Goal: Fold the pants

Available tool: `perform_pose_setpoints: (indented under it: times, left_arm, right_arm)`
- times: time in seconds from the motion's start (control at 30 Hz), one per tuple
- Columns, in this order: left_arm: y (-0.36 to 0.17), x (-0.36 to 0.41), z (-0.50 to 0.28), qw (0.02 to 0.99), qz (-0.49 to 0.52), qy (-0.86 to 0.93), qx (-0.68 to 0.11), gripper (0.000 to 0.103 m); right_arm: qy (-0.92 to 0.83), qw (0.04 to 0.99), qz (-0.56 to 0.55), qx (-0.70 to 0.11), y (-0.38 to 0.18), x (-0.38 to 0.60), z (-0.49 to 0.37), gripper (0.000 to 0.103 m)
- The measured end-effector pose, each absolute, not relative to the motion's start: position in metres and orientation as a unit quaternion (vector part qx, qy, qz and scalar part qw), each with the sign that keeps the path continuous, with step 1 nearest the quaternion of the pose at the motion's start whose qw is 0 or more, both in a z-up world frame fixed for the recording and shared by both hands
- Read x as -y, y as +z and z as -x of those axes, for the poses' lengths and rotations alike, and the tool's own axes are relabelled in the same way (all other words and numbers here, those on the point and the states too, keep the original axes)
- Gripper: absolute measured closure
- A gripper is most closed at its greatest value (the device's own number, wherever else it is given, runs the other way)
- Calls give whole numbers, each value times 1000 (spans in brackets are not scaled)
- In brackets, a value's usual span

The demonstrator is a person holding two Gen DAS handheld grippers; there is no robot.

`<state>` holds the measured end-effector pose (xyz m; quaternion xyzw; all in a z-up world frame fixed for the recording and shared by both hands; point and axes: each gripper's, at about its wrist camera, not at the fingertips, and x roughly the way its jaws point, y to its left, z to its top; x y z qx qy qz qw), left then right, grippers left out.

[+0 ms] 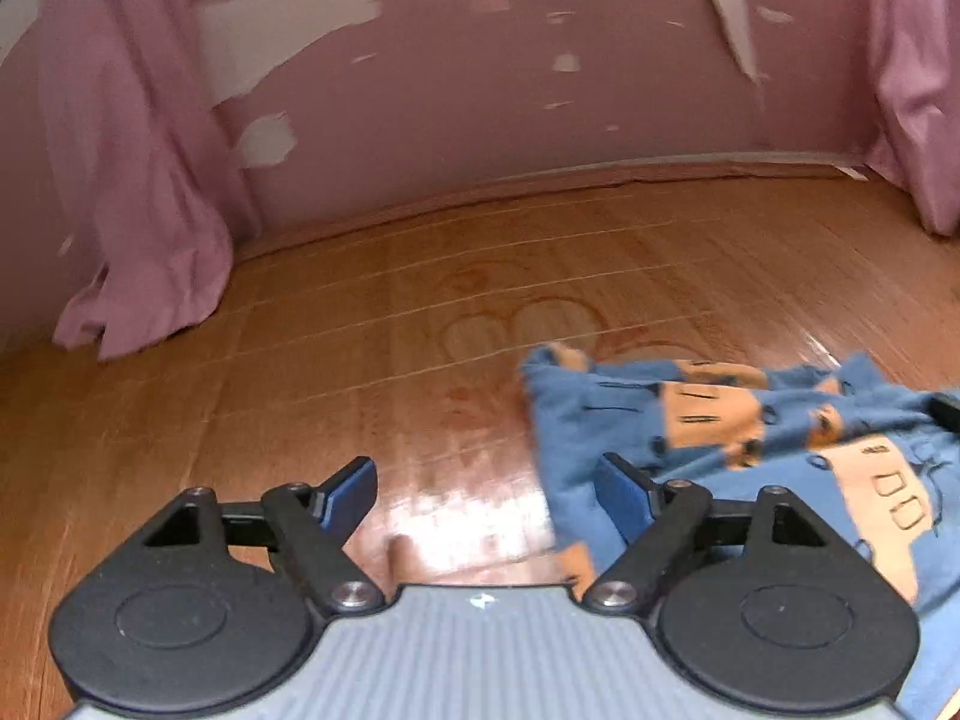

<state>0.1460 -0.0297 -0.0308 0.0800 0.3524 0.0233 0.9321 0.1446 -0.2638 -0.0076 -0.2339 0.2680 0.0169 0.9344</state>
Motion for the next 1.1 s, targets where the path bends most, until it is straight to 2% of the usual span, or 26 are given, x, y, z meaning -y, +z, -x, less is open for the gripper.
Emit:
perform_pose_setpoints:
  times: [0.13,0.27,0.47,0.63,1.1]
  left_arm:
    - [-12,19,-129,940,-52,36,-336,19]
    - [2,30,-94,944,-26,8,-330,15]
    - [-12,50,-58,925,-68,-16,-373,14]
    - [-9,46,-54,918,-63,9,-392,7]
    - [-4,49,-54,911,-63,33,-406,2]
  right_arm:
    - [9,942,223,-249,8,270,-130,1]
    - [52,942,217,-251,18,255,-96,1]
    - [72,915,257,-303,-11,239,-66,1]
    - [55,921,225,-314,-6,253,-57,1]
    - [37,925,212,-315,3,266,-48,1]
